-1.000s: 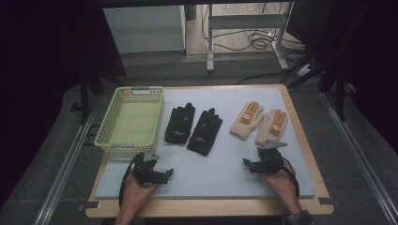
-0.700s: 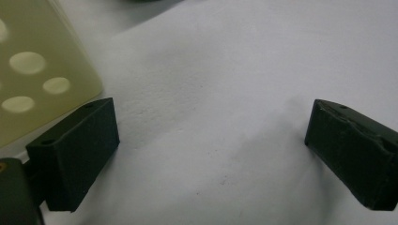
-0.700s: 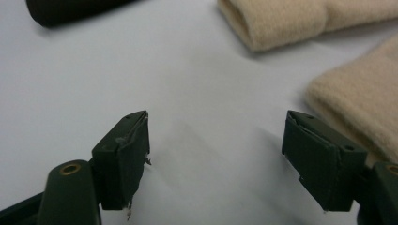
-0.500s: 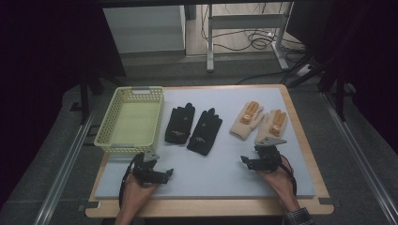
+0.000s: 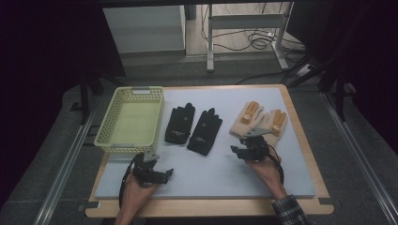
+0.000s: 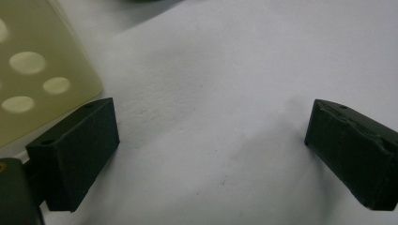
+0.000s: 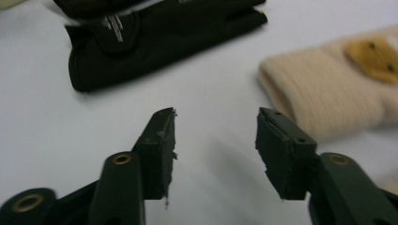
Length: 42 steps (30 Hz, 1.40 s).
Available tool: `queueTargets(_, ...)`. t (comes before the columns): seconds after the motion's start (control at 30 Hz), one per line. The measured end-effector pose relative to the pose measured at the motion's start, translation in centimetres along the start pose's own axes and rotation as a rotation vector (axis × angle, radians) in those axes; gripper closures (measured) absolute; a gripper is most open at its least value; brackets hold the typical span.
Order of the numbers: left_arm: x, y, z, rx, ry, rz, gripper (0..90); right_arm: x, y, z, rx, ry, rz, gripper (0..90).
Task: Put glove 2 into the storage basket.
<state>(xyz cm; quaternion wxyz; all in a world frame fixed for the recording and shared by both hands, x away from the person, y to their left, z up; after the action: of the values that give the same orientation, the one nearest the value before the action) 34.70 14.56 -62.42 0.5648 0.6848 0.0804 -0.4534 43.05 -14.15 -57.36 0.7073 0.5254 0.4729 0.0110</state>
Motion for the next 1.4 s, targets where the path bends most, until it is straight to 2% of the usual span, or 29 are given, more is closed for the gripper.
queueTargets(0.1, 0.0, 0.0, 0.0, 0.0, 0.0, 0.0, 3.4, 0.5, 0.9, -0.3, -0.006, 0.01, 0.007, 53.5)
queueTargets(0.2, 0.0, 0.0, 0.0, 0.0, 0.0, 0.0, 3.4, 1.7, 2.9, -0.9, -0.01, 0.03, 0.02, 61.6)
queueTargets(0.33, 0.0, 0.0, 0.0, 0.0, 0.0, 0.0, 3.4, 2.8, 4.1, -1.3, -0.016, 0.037, 0.028, 66.3)
queueTargets(0.37, 0.0, 0.0, 0.0, 0.0, 0.0, 0.001, 3.4, 3.7, 4.7, -1.5, -0.017, 0.037, 0.028, 67.4)
queueTargets(0.43, 0.0, 0.0, 0.0, 0.0, 0.0, 0.001, 3.4, 4.6, 5.1, -1.7, -0.016, 0.042, 0.024, 67.0)
queueTargets(0.53, 0.0, 0.0, 0.0, 0.0, 0.0, 0.001, 3.4, 5.5, 5.3, -2.0, -0.009, 0.04, 0.02, 61.6)
queueTargets(0.57, 0.0, 0.0, 0.0, 0.0, 0.0, 0.001, 3.4, 6.5, 5.3, -2.1, -0.004, 0.03, 0.008, 57.3)
queueTargets(0.67, 0.0, 0.0, 0.0, 0.0, 0.0, 0.001, 3.4, 7.7, 4.8, -2.1, 0.015, 0.015, -0.011, 51.3)
queueTargets(0.77, 0.0, 0.0, 0.0, 0.0, 0.0, 0.002, 3.4, 8.7, 3.9, -2.0, 0.011, -0.002, -0.044, 53.8)
queueTargets(0.8, 0.0, 0.0, 0.0, 0.0, 0.0, 0.002, 3.4, 8.7, 3.9, -2.0, 0.011, -0.002, -0.044, 53.8)
queueTargets(0.83, 0.0, 0.0, 0.0, 0.0, 0.0, 0.002, 3.4, 8.7, 3.9, -2.3, 0.026, 0.01, -0.031, 67.6)
queueTargets(0.9, 0.0, 0.0, 0.0, 0.0, 0.0, 0.002, 3.4, 8.6, 3.9, -2.7, 0.019, 0.026, -0.046, 79.8)
queueTargets(0.97, 0.0, 0.0, 0.0, 0.0, 0.0, 0.001, 3.4, 8.6, 4.0, -2.8, 0.019, 0.027, -0.047, 86.3)
queueTargets(1.1, 0.0, 0.0, 0.0, 0.0, 0.0, 0.001, 3.4, 7.8, 4.1, -2.6, 0.005, 0.023, -0.033, 87.5)
queueTargets(1.2, 0.0, 0.0, 0.0, 0.0, 0.0, 0.001, 3.4, 6.8, 4.4, -2.5, 0.02, 0.042, -0.014, 87.5)
queueTargets(1.23, 0.0, 0.0, 0.0, 0.0, 0.0, 0.001, 3.4, 5.4, 4.7, -2.3, 0.016, 0.048, 0.001, 87.5)
queueTargets(1.27, 0.0, 0.0, 0.0, 0.0, 0.0, 0.001, 3.4, 5.4, 4.7, -2.3, 0.016, 0.048, 0.001, 87.5)
queueTargets(1.3, 0.0, 0.0, 0.0, 0.0, 0.0, 0.0, 3.4, 3.9, 5.0, -2.0, 0.004, 0.046, 0.017, 87.4)
queueTargets(1.33, 0.0, 0.0, 0.0, 0.0, 0.0, 0.0, 3.4, 3.2, 5.1, -1.8, 0.0, 0.04, 0.021, 87.4)
queueTargets(1.37, 0.0, 0.0, 0.0, 0.0, 0.0, 0.0, 3.4, 2.4, 5.1, -1.6, -0.007, 0.034, 0.026, 87.4)
queueTargets(1.4, 0.0, 0.0, 0.0, 0.0, 0.0, 0.0, 3.4, 2.4, 5.1, -1.6, -0.007, 0.034, 0.026, 87.4)
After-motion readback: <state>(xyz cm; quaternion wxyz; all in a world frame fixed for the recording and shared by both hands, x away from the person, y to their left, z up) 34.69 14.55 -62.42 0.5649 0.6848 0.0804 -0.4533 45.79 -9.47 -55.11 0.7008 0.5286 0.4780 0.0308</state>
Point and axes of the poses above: each handheld gripper's, and its own axes: x roughly forward along the jaws, y roughly out of its top, z roughly to its right, the point moved 10 cm from there along x, roughly forward along the jaws
